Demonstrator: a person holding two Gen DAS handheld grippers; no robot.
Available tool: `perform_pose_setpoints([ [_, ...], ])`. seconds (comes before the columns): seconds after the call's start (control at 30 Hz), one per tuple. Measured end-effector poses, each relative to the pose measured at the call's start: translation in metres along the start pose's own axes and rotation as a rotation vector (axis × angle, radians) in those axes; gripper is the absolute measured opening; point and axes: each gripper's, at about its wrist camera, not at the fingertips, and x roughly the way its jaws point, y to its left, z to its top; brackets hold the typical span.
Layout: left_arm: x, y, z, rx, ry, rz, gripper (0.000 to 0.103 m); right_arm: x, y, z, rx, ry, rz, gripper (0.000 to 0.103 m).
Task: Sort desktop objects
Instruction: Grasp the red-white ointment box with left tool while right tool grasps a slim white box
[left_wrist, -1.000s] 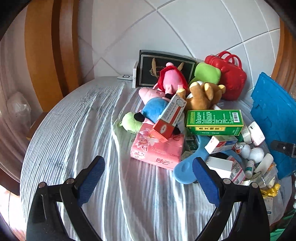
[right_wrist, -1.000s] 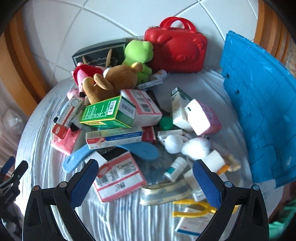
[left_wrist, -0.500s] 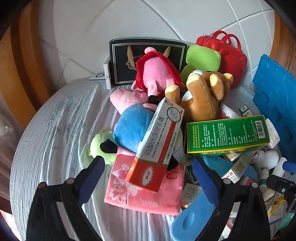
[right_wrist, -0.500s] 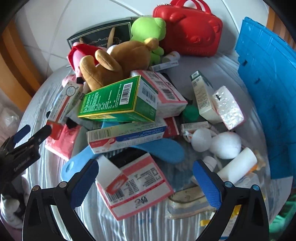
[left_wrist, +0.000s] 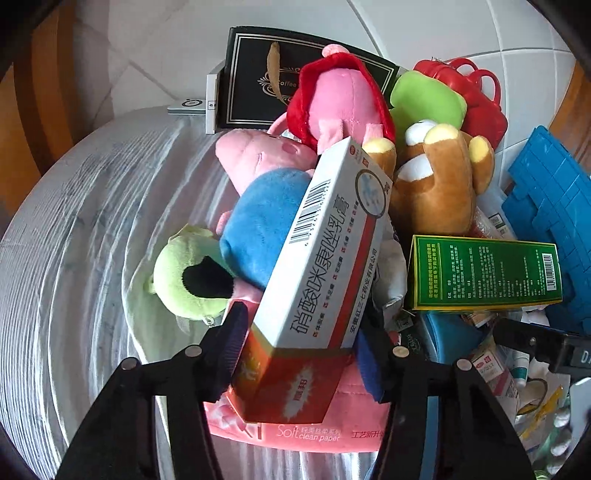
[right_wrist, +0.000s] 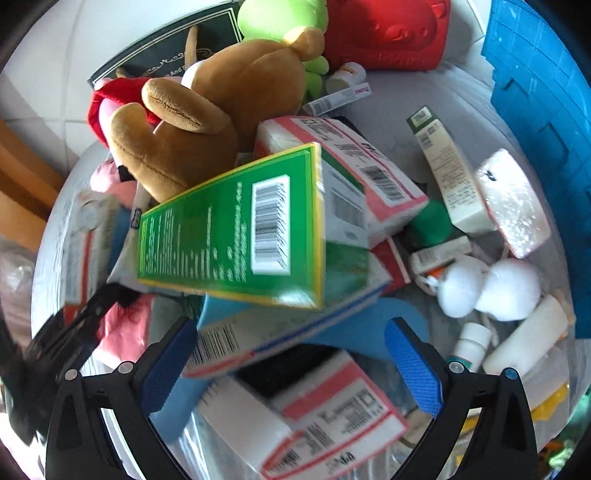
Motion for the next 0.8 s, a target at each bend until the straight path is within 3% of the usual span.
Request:
perform_pose_setpoints([
  [0.2,-0.007,0.008,-0.007,-0.035,-0.017,-0.018,0.052,0.009,0.003,0.008,0.025,0.019,-0.023,0.103],
  [0.27,-0.008,0.007,-0.006,-0.028,-0.014,-0.016,0.051,0.011,0.007,0.006,-0.003,0.021,-0.061,0.079],
  [0.37,-0.01,0.006,-0.01,-0.021,-0.012,-0.017,0.049,0.014,0.004,0.003,-0.009,0.036,-0.104,0.065],
  [0.6,-0.029,-0.009,-0.021,0.006,-0.029,-0.027,0.046,-0.001,-0.016,-0.006,0.02,0.013,-0.081,0.036],
  [0.67,-0.038,-0.014,-0.024,0.005,-0.05,-0.03,0.045,-0.009,-0.022,-0.012,0.015,0.004,-0.075,0.022],
  [0.8,-0.056,-0.023,-0.03,0.024,-0.075,-0.033,0.045,-0.02,-0.026,-0.028,-0.002,-0.007,-0.042,0.022],
])
